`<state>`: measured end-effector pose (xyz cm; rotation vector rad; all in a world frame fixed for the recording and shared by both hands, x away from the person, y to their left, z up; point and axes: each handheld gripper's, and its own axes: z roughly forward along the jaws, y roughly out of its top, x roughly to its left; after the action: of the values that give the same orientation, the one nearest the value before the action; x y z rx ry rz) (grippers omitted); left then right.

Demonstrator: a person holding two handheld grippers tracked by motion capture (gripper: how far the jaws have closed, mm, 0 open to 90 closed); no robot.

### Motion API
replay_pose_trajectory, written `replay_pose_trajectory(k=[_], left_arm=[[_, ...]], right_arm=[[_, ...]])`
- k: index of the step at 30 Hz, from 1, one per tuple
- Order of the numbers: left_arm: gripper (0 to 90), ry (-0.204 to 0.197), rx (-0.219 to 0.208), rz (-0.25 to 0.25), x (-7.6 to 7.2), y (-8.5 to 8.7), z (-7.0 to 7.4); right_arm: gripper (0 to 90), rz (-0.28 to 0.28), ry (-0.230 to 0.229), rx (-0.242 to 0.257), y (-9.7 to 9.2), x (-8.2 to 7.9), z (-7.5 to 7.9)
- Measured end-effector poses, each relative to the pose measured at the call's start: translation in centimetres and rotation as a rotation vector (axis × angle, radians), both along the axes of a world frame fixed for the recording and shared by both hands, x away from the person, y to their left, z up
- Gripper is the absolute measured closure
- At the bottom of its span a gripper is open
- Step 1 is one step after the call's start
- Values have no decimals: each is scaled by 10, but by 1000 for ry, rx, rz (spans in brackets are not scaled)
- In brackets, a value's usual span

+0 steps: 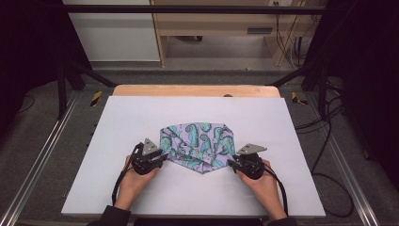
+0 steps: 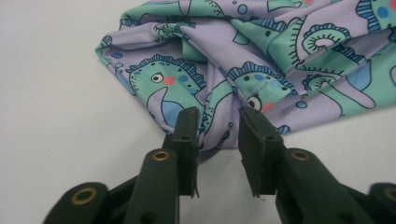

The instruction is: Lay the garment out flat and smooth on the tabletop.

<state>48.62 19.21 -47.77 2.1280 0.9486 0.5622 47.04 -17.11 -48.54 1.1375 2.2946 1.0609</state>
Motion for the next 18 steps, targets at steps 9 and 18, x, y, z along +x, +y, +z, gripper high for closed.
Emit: replay_pose_trajectory(k=[9,18], left_arm=[[850,-5,28,-13,5,-4,-4],[889,8,-5,-29,0,-1,2]], right_arm=[[847,30,-17,3,2,-1,-1],[865,45,-10,6,1,-4,1]])
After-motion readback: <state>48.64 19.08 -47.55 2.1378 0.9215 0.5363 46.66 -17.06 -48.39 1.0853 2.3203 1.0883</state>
